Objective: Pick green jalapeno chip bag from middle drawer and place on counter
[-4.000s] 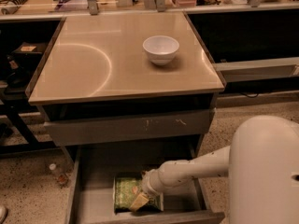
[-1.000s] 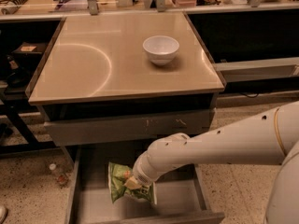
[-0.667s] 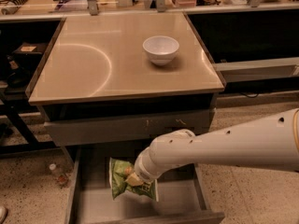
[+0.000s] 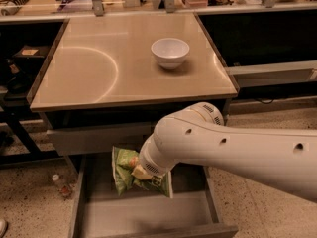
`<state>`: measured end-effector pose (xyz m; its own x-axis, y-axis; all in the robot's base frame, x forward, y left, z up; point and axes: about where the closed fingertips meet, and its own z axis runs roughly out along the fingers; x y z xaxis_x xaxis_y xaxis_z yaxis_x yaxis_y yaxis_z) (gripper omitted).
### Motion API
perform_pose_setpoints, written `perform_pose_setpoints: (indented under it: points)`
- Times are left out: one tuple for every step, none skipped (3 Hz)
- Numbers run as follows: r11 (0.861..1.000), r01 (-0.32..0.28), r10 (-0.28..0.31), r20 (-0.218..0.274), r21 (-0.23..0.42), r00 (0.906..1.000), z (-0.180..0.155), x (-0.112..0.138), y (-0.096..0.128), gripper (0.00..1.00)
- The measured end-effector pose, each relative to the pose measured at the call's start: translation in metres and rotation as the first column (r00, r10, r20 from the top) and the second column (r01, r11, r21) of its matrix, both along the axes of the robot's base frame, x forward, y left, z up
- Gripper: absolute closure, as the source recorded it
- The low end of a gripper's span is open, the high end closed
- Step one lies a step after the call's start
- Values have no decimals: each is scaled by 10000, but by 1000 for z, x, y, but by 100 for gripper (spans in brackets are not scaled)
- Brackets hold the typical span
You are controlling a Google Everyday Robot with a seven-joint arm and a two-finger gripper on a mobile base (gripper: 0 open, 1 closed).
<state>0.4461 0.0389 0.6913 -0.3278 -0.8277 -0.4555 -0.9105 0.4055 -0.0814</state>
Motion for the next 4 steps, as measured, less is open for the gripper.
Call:
perform_pose_setpoints:
  points:
    - [10000,0,0,-5,3,10000,0,0,0,100]
    - [9999,-90,83,529,132,9986,31,8,3,100]
    - [9993,-341,324,1159,124,9927,79,20,12,100]
    - [9984,-558,556,1597,-27,9856,124,35,27,100]
